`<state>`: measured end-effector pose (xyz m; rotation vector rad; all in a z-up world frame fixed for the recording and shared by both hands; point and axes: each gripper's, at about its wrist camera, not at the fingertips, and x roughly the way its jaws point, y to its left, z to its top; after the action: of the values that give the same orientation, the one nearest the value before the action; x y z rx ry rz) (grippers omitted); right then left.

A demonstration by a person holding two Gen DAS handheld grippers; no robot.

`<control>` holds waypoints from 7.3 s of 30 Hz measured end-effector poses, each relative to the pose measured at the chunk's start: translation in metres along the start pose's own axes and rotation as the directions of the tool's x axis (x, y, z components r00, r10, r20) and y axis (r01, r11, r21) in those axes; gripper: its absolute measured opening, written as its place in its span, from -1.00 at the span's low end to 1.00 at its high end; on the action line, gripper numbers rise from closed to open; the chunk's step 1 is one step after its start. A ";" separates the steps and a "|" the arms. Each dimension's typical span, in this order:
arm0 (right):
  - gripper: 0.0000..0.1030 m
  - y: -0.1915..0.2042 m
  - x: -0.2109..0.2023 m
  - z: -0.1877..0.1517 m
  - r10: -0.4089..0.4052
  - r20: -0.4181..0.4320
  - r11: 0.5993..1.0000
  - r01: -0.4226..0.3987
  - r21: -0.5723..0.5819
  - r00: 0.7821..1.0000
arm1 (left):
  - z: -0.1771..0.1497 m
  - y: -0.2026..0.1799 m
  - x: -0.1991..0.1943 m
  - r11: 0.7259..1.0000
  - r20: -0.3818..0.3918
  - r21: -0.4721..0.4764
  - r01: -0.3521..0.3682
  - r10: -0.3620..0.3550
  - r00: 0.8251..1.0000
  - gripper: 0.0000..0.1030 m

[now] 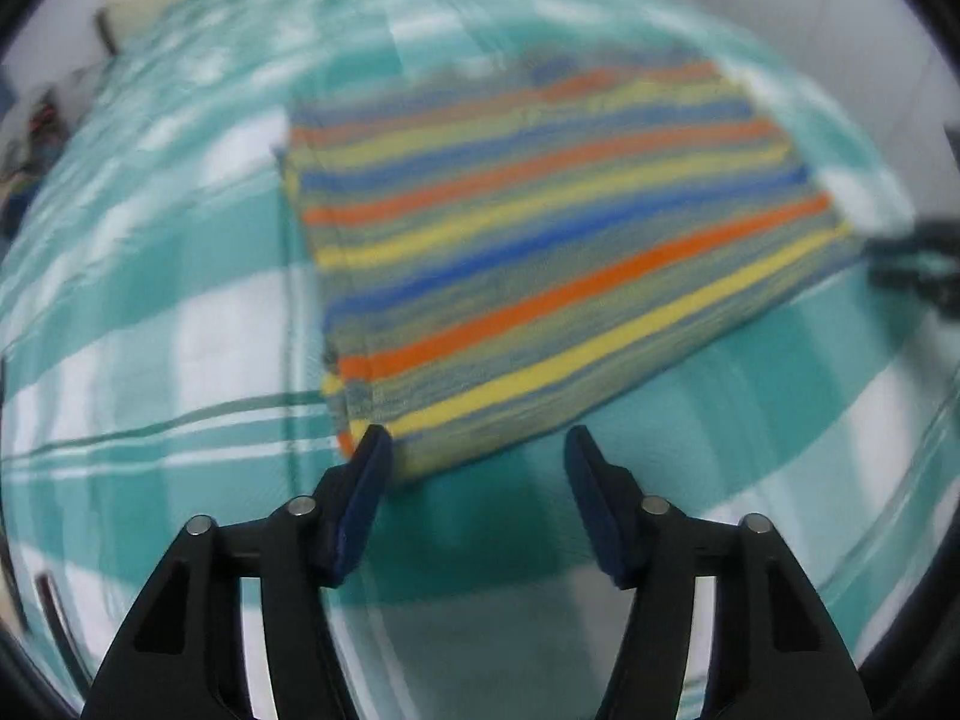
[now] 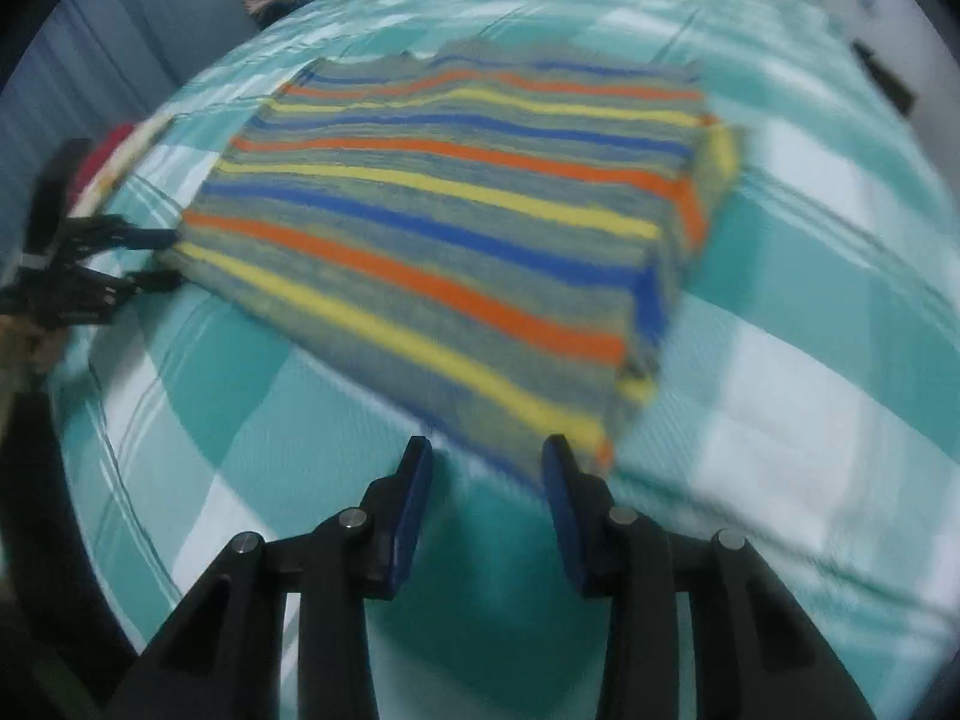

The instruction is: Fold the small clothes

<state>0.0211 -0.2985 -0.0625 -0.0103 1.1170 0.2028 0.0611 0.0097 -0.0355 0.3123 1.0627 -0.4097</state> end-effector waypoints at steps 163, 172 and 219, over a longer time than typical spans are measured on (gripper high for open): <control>-0.22 0.083 0.155 0.211 0.163 0.112 0.985 -0.167 0.030 0.980 | 0.021 0.101 0.062 0.903 0.059 -0.429 -0.017 0.047 0.997 0.36; -0.19 0.115 0.055 0.139 0.220 0.210 0.973 -0.198 -0.122 0.952 | -0.004 0.093 0.015 0.916 0.136 -0.385 0.109 -0.061 0.989 0.50; 0.56 0.079 0.046 0.183 0.247 0.326 0.955 -0.287 0.079 0.913 | 0.070 0.077 0.028 0.942 0.267 -0.334 -0.033 0.128 0.955 0.87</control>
<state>0.1907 -0.1931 -0.0156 0.2810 0.8082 0.3666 0.1630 0.0421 -0.0247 -0.0015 0.8128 -0.1905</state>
